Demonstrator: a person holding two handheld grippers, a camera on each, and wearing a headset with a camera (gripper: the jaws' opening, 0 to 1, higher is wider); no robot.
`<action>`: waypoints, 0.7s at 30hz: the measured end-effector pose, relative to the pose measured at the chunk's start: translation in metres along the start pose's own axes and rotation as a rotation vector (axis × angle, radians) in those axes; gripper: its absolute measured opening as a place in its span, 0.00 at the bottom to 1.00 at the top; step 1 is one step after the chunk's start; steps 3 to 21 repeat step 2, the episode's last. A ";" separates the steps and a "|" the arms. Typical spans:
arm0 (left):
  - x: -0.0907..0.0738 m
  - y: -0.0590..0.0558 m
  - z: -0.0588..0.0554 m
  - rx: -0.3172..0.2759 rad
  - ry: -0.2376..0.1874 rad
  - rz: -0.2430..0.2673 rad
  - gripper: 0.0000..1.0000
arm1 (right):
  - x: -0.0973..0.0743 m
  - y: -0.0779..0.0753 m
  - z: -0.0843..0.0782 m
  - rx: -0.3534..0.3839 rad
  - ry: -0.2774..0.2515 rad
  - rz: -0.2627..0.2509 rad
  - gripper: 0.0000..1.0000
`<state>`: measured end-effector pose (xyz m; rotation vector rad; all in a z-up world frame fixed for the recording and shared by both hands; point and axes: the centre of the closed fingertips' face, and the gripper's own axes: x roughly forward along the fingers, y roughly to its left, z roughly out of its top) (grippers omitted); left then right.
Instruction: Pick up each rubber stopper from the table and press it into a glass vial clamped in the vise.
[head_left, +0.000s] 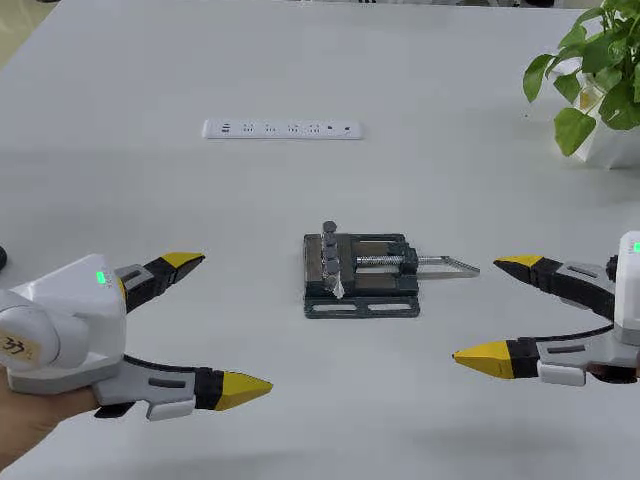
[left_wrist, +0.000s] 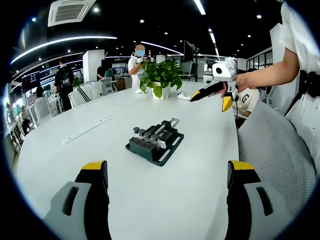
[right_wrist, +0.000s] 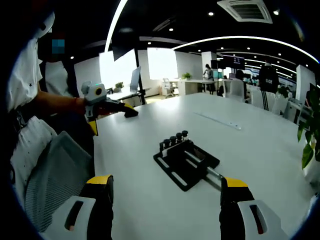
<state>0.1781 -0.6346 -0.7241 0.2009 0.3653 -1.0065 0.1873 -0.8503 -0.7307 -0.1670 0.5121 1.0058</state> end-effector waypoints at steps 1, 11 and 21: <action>0.000 0.001 -0.001 0.000 0.003 0.001 0.99 | 0.000 -0.001 -0.001 0.000 0.001 0.002 0.87; 0.000 0.001 -0.001 -0.001 0.003 0.002 0.99 | 0.001 -0.001 -0.002 -0.004 0.005 0.003 0.87; 0.000 0.001 -0.001 -0.001 0.003 0.002 0.99 | 0.001 -0.001 -0.002 -0.004 0.005 0.003 0.87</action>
